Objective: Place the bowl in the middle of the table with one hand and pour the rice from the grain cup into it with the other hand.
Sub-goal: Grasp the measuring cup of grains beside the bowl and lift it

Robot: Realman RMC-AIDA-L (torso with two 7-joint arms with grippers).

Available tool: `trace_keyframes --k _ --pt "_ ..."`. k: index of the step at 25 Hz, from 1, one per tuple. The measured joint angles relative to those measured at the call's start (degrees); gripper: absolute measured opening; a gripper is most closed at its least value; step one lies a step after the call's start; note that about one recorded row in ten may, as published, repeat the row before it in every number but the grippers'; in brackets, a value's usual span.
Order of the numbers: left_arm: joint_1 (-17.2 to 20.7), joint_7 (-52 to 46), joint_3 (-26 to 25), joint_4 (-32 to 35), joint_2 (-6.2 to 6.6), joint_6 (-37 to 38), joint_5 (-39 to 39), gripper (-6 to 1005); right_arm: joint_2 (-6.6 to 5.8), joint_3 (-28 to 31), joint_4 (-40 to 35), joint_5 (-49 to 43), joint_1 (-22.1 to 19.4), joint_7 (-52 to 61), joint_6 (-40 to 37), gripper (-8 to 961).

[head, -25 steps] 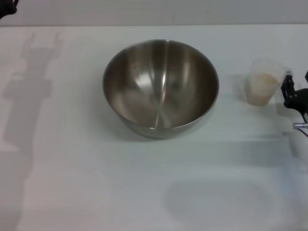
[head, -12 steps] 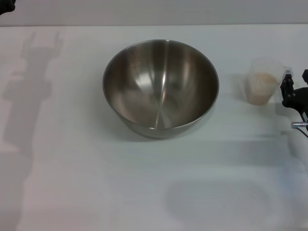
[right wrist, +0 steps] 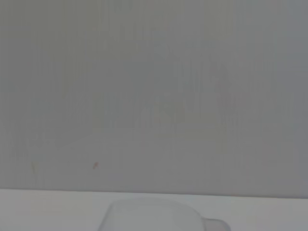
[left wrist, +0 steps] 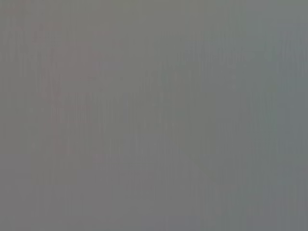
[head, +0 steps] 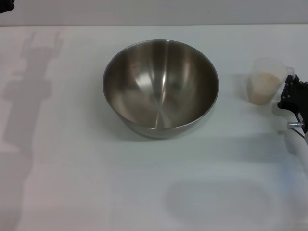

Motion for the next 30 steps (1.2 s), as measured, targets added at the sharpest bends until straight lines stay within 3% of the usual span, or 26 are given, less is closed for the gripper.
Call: trace_keyframes --k 6,22,30 --pt "0.0 0.0 0.0 -0.1 0.0 0.0 0.0 698 -0.02 0.0 0.1 0.0 0.1 0.0 0.0 21" --pt "0.4 0.0 0.0 0.1 0.0 0.7 0.1 699 0.04 0.0 0.6 -0.2 0.2 0.4 -1.0 -1" --pt "1.3 0.0 -1.1 0.9 0.18 2.5 0.1 699 -0.05 0.0 0.1 -0.2 0.6 0.2 -6.2 -1"
